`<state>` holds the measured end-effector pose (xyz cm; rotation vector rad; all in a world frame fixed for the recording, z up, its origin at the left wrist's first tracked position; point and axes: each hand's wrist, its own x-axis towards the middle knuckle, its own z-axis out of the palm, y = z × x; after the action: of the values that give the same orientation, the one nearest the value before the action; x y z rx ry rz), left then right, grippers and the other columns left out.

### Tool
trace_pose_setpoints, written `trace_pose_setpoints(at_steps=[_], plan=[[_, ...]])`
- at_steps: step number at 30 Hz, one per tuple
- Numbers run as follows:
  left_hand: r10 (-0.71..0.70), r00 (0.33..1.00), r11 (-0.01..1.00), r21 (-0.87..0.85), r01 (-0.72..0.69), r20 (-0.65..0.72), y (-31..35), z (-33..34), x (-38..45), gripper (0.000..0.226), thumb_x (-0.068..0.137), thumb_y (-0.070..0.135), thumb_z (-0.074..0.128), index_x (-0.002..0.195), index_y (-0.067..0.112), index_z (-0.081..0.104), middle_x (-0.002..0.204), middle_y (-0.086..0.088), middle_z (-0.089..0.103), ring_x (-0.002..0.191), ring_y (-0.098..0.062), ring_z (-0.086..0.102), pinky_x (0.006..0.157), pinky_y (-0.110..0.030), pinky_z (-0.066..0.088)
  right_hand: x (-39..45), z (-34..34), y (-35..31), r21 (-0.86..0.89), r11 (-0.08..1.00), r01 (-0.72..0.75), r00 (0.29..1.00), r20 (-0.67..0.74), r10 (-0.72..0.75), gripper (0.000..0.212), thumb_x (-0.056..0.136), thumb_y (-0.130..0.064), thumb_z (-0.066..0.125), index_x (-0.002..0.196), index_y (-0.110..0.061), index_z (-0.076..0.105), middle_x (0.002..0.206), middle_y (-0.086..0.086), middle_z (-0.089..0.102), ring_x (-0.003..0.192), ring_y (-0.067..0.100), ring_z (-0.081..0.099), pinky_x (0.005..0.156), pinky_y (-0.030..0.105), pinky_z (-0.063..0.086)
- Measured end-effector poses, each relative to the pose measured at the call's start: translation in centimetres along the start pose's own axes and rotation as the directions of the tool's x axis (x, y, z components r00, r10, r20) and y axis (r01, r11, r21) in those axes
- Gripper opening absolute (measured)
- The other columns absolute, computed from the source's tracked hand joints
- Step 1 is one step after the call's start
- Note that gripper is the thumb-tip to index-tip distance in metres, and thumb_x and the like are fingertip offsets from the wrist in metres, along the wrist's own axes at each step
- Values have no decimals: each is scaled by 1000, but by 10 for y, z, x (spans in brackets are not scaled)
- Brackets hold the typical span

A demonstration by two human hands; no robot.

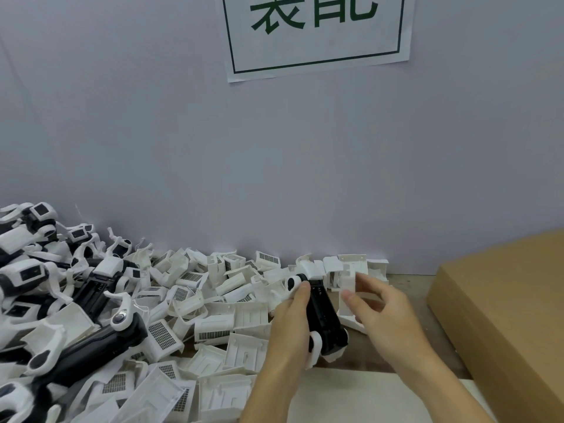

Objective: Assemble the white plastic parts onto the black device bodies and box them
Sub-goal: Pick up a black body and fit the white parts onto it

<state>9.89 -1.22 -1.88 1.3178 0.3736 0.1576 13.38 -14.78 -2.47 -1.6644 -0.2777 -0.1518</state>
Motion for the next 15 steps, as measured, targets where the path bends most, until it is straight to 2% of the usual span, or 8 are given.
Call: trace_pose_setpoints(at_steps=[2,5,7,9,11,12,15], plan=[[6,1000,999,37,-7,24,-1,1,0,39,101,49,47,100,21,75,92,-8,78,78,-19,75,47,-18,50,-1,-2,-2,-56,997,47,998,50,-44,43,91,-13,72,118,-46,63,122,-19,63,111,2,60,95,26,53],[3,999,998,65,-6,43,-3,1,2,40,101,51,45,104,25,75,98,-7,78,87,-20,75,55,-24,55,-4,-1,-6,-73,992,103,986,142,-92,58,92,6,61,111,-49,70,127,-19,58,109,3,63,85,23,57],[-15,1000,998,56,14,20,-2,0,2,40,100,54,45,107,27,74,98,-4,78,89,-19,75,57,-24,55,-4,-1,-9,17,995,97,980,173,-99,54,94,7,54,107,-42,74,123,-17,64,102,0,67,78,16,56],[-41,999,998,44,41,1,-2,-1,4,42,100,56,45,108,26,73,96,-2,78,87,-17,75,56,-22,52,-4,-1,-13,105,990,97,980,164,-113,32,96,-5,60,101,-31,78,115,-15,71,96,-6,67,73,5,50],[-27,1000,998,48,27,10,-3,-1,5,42,100,55,45,105,26,74,90,1,79,80,-13,76,53,-19,51,-3,3,-12,91,988,122,985,108,-132,14,92,-15,70,91,-26,79,109,-13,73,95,-6,67,73,4,48],[-18,1000,999,50,17,18,-4,0,5,41,101,53,44,104,26,75,87,2,79,77,-11,75,51,-18,51,-4,6,-11,70,988,134,986,87,-140,15,89,-12,73,90,-27,77,109,-12,73,97,-4,67,74,6,49],[-42,999,998,37,41,23,-3,1,5,43,101,55,43,102,26,75,88,-2,79,78,-15,76,53,-21,52,-6,12,-9,72,982,177,981,69,-182,41,82,3,76,102,-32,71,119,-11,67,108,-2,65,81,13,54]])
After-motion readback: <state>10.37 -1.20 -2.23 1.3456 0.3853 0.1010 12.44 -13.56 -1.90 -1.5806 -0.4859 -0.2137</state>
